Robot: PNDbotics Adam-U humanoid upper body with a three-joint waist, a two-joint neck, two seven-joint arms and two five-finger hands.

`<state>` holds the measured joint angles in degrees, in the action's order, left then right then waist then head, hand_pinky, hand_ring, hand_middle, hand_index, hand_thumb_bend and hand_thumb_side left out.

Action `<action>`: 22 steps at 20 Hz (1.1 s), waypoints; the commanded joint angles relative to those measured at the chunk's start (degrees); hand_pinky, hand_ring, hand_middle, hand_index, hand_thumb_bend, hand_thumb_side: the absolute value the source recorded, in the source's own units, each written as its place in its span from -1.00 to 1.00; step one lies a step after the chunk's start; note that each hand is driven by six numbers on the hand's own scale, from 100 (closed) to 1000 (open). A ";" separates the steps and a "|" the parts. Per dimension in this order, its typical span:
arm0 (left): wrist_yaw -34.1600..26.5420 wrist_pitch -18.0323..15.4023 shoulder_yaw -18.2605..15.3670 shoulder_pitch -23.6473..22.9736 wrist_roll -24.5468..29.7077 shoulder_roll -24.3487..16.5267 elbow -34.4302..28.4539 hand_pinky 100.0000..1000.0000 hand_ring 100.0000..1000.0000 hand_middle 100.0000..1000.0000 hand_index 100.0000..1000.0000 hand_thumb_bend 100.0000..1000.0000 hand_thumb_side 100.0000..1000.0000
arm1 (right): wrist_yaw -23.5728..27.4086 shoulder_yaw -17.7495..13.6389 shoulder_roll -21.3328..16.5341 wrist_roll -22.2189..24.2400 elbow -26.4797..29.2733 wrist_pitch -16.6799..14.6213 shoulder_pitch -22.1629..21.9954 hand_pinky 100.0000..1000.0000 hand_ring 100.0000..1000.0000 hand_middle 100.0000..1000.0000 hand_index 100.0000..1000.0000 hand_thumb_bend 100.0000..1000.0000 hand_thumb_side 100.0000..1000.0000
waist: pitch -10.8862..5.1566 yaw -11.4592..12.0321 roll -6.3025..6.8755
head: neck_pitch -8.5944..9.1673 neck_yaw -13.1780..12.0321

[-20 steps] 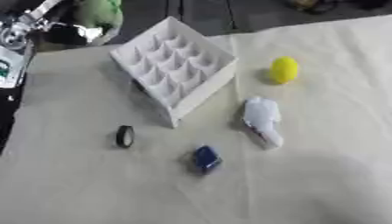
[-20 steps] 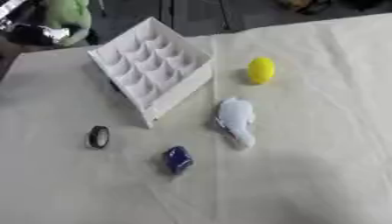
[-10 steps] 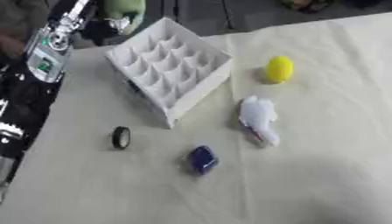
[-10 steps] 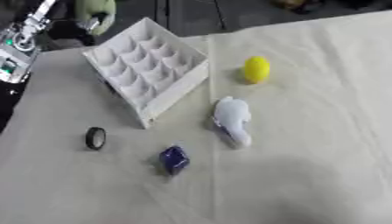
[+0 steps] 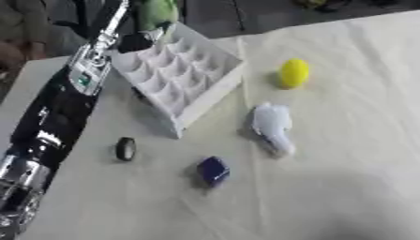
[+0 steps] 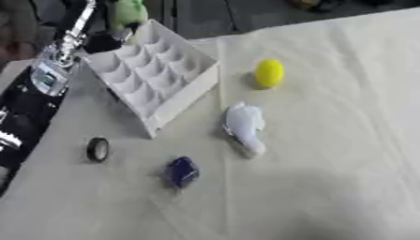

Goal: Pick up objects on the table and place them in the box.

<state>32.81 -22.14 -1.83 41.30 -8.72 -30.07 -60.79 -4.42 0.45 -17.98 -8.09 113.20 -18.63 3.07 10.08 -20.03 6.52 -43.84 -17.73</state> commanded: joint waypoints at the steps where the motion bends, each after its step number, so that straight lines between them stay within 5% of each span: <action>1: 2.33 -1.32 0.34 1.01 -2.41 -1.32 -0.69 0.64 0.44 0.48 0.64 0.58 0.33 | 0.15 0.01 -0.88 0.21 1.39 -0.09 0.55 -0.04 0.06 0.23 0.49 -0.85 0.55 | -1.37 0.00 0.35 | -0.19 0.10; 3: 3.86 -1.39 -0.11 0.86 -3.73 -1.37 -1.01 0.87 0.75 0.77 0.77 0.64 0.50 | 0.12 -0.02 -0.84 0.18 1.39 -0.06 0.54 -0.04 0.06 0.23 0.49 -0.85 0.55 | -1.39 0.09 0.31 | -0.14 0.19; 6: 6.05 -0.89 -1.22 0.57 -6.18 -1.37 -1.25 0.91 0.82 0.83 0.79 0.74 0.47 | 0.09 -0.06 -0.86 0.11 1.39 -0.06 0.51 -0.04 0.06 0.23 0.49 -0.85 0.55 | -1.43 0.20 0.30 | -0.09 0.24; 11: 9.10 -0.14 -1.27 -0.24 -8.90 -2.18 -0.41 0.89 0.81 0.83 0.79 0.82 0.30 | 0.06 -0.07 -0.92 0.12 1.39 -0.06 0.55 -0.04 0.05 0.23 0.49 -0.85 0.55 | -1.43 0.42 0.31 | -0.01 0.33; 19: 8.53 1.12 -4.24 -2.84 -11.74 -3.08 -3.21 0.75 0.75 0.78 0.74 0.67 0.28 | 0.15 -0.15 -0.75 0.08 1.39 -0.06 0.63 -0.04 0.05 0.23 0.49 -0.85 0.55 | -1.20 0.61 -0.03 | 0.27 0.71; 20: 7.71 1.21 -4.98 -3.66 -12.39 -3.19 -4.51 0.72 0.74 0.77 0.73 -0.08 1.00 | 0.12 -0.17 -0.74 0.09 1.39 -0.06 0.61 -0.04 0.05 0.23 0.49 -0.85 0.55 | -1.15 0.66 -0.07 | 0.30 0.84; 21: 6.91 1.38 -5.83 -4.39 -13.04 -3.33 -5.79 0.70 0.72 0.75 0.71 0.67 0.23 | 0.10 -0.28 -0.73 0.02 1.39 -0.10 0.60 -0.04 0.05 0.23 0.49 -0.85 0.55 | -1.14 0.91 -0.13 | 0.33 1.06; 22: 6.08 1.30 -6.89 -5.39 -13.80 -3.63 -7.12 0.69 0.71 0.74 0.71 0.68 0.22 | 0.09 -0.41 -0.76 -0.10 1.39 -0.13 0.58 -0.04 0.05 0.23 0.49 -0.85 0.55 | -1.13 1.14 -0.15 | 0.34 1.22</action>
<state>39.88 -20.90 -7.16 35.33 -21.59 -30.95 -65.65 -4.42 0.37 -17.98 -8.12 113.20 -18.65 3.10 10.08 -18.82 6.52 -43.81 -16.77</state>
